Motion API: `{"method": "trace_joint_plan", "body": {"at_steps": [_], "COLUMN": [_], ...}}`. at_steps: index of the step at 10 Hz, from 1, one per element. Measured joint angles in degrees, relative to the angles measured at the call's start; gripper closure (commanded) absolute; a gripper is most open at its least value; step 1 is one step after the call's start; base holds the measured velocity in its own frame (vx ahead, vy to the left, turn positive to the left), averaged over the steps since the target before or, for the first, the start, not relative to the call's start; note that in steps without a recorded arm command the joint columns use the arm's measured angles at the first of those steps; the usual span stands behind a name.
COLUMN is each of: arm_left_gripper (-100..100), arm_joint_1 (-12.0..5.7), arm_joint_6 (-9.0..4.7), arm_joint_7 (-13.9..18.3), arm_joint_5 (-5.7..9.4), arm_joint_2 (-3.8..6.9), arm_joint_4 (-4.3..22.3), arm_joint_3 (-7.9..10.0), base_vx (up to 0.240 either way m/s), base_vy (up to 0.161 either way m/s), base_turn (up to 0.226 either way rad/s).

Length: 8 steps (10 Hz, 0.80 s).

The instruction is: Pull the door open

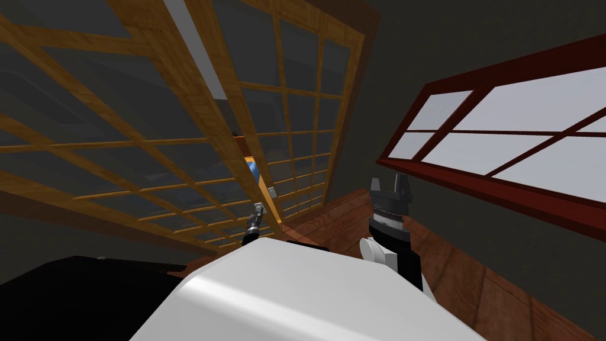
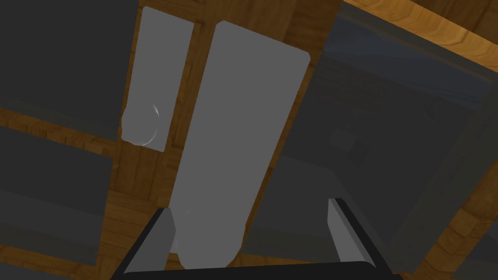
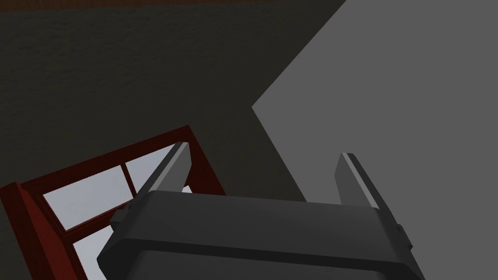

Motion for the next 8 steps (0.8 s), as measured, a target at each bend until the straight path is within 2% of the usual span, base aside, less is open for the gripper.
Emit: {"method": "trace_joint_plan", "body": {"at_steps": [1, 2, 3, 4, 5, 6, 7, 8], "arm_left_gripper": [100, 100, 100, 100, 100, 100, 100, 100], "arm_joint_1": [-0.05, 0.52, 0.27, 1.25, 1.43, 0.28, 1.47, 1.11], "arm_joint_6": [-0.32, -0.01, 0.19, 1.08, 1.58, 0.34, 1.20, 0.75], "arm_joint_7": [1.14, 1.58, 2.43, 2.95, 3.70, 4.36, 4.39, 4.46], "arm_joint_5": [0.22, 0.23, 0.55, 0.65, 0.99, 1.28, 1.25, 1.26], "arm_joint_2": [0.46, 0.22, 0.59, 0.05, -0.02, 0.69, -0.11, 0.11], "arm_joint_4": [0.56, -0.37, -0.05, -2.05, -2.69, -0.15, -2.54, -1.53], "arm_joint_3": [-0.35, -0.51, -0.82, -1.07, -1.39, -1.44, -1.55, -1.61], "base_vx": [-0.013, -0.020, -0.014, -0.019, -0.011, -0.006, 0.003, -0.002], "base_vy": [0.007, -0.002, -0.006, -0.006, -0.003, 0.012, 0.013, 0.001], "base_turn": [-0.020, -0.018, 0.009, 0.000, 0.000, -0.007, -0.006, -0.022]}}
